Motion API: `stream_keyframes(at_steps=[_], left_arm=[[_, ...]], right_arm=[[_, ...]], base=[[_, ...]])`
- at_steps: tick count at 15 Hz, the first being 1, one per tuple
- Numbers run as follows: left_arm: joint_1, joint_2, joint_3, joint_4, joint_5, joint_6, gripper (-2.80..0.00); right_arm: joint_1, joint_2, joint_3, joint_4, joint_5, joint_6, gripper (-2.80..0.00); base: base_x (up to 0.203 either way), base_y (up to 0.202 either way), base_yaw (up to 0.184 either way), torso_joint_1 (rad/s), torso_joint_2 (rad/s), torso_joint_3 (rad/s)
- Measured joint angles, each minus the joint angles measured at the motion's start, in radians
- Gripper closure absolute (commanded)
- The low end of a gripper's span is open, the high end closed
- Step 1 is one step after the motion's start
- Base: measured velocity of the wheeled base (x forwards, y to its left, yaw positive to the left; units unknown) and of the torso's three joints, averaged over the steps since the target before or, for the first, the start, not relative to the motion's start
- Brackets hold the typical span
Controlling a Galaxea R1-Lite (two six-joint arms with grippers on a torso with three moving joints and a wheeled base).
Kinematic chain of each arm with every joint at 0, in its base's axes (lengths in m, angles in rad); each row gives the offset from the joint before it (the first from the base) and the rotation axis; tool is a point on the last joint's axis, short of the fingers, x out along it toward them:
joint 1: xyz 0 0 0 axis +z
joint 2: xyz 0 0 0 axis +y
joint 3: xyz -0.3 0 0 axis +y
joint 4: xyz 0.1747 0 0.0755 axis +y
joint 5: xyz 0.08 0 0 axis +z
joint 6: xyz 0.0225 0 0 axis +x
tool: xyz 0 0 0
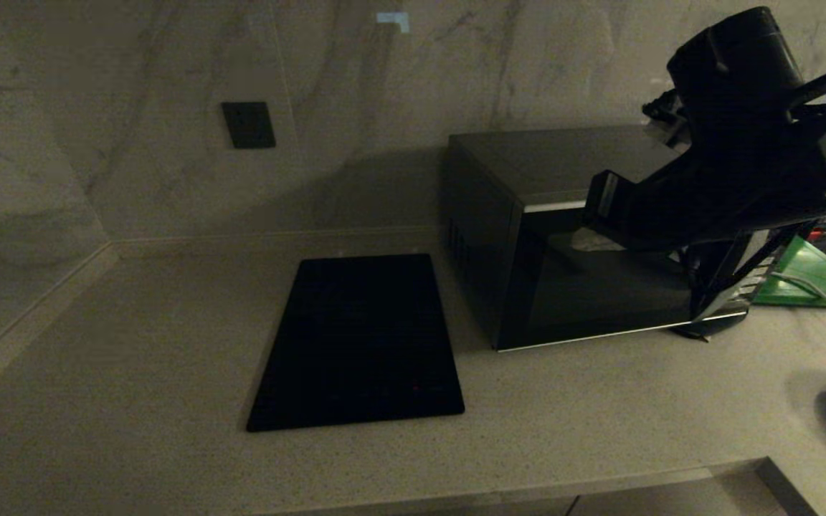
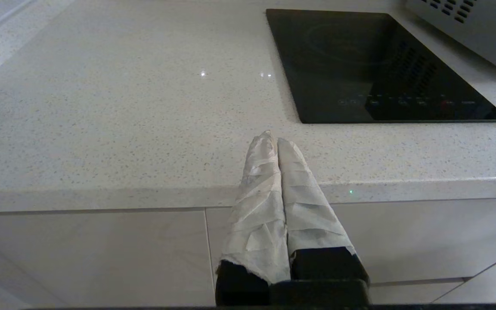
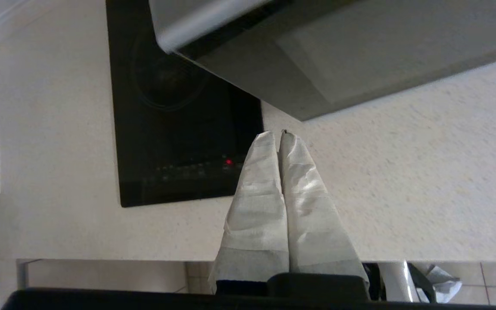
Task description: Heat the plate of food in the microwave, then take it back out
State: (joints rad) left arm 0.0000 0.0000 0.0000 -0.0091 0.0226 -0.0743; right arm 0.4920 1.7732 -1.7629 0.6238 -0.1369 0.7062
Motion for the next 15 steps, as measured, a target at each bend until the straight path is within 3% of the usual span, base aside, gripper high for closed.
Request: stream_keyframes(at_steps=[15], left_arm=[[0.0, 0.0, 0.0, 0.0, 0.0, 0.0, 0.0]], right_arm=[[0.014, 0.174, -0.197, -0.01, -0.115, -0.02, 0.0]], base=[[0.0, 0.0, 0.0, 0.0, 0.0, 0.0]])
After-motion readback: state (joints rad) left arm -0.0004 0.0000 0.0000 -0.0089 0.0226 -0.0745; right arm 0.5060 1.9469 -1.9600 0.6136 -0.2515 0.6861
